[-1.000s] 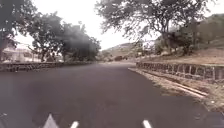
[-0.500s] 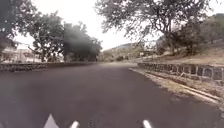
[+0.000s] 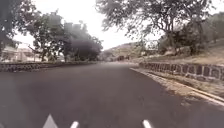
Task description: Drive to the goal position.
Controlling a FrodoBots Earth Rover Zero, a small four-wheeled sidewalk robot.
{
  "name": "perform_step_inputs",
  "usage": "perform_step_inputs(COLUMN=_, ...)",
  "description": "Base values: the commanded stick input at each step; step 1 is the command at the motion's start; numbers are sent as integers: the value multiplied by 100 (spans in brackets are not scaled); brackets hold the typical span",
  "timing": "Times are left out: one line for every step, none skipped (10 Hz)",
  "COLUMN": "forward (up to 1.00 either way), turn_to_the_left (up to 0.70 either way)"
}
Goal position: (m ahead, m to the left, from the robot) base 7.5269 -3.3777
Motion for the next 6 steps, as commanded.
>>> perform_step_inputs(forward=50, turn_to_the_left=0)
perform_step_inputs(forward=50, turn_to_the_left=0)
perform_step_inputs(forward=50, turn_to_the_left=0)
perform_step_inputs(forward=50, turn_to_the_left=0)
perform_step_inputs(forward=50, turn_to_the_left=0)
perform_step_inputs(forward=50, turn_to_the_left=0)
